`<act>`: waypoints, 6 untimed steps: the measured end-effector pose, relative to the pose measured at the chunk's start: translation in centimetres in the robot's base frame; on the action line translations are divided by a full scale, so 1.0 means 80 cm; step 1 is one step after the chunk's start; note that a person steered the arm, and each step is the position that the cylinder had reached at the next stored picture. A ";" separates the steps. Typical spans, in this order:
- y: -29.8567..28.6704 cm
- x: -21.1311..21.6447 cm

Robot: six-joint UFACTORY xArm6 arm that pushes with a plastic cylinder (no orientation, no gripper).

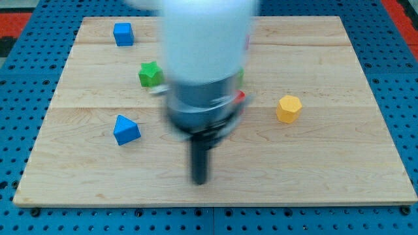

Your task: Push the blue triangle bottom right to the yellow heart

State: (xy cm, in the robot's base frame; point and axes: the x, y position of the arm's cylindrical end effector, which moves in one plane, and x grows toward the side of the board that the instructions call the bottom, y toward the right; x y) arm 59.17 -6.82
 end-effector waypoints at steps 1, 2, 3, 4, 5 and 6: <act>-0.194 -0.011; -0.236 -0.100; -0.143 -0.113; -0.061 -0.106; 0.009 -0.106; 0.049 -0.106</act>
